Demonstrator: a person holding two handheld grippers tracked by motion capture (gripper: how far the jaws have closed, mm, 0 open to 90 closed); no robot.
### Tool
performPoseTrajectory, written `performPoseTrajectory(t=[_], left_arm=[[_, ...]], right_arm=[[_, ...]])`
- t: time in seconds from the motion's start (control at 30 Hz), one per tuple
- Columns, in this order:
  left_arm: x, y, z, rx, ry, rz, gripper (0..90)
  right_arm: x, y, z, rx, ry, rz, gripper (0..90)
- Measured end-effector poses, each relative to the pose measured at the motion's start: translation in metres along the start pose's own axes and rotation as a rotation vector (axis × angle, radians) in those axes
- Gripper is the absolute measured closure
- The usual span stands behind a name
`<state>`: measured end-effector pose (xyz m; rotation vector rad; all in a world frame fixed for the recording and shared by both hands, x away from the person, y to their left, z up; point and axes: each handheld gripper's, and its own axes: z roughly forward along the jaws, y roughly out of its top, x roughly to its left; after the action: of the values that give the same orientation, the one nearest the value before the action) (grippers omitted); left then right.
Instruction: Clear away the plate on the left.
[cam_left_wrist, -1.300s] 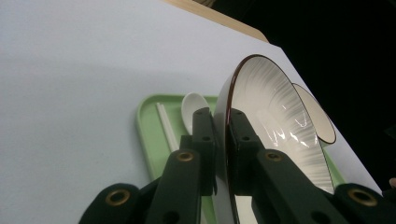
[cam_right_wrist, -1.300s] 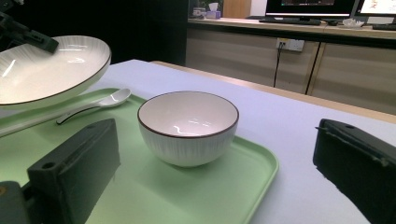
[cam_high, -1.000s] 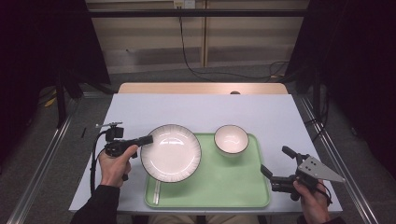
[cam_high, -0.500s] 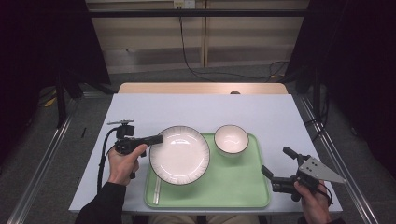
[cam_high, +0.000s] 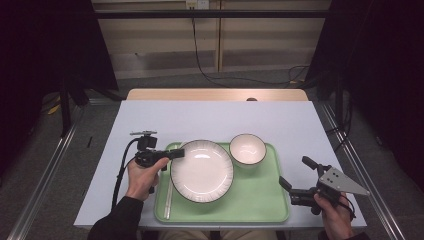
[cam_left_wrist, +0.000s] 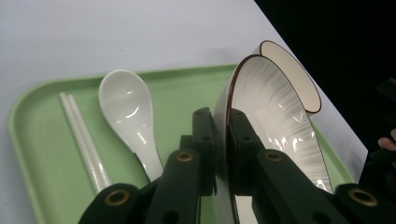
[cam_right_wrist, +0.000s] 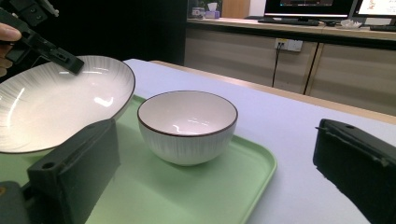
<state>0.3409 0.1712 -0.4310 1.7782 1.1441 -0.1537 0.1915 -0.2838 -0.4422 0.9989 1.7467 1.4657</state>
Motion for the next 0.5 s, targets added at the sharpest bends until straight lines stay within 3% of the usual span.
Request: performPoseTrajectory(t=[0.33, 0.5], left_arm=[[-0.002, -0.007, 0.014, 0.062, -0.001, 0.024, 83.4], [0.001, -0.011, 0.022, 0.081, 0.002, 0.007, 83.6]], right_arm=[[0.0, 0.0, 0.0, 0.0, 0.001, -0.003, 0.0], [0.0, 0.0, 0.001, -0.001, 0.002, -0.004, 0.0]])
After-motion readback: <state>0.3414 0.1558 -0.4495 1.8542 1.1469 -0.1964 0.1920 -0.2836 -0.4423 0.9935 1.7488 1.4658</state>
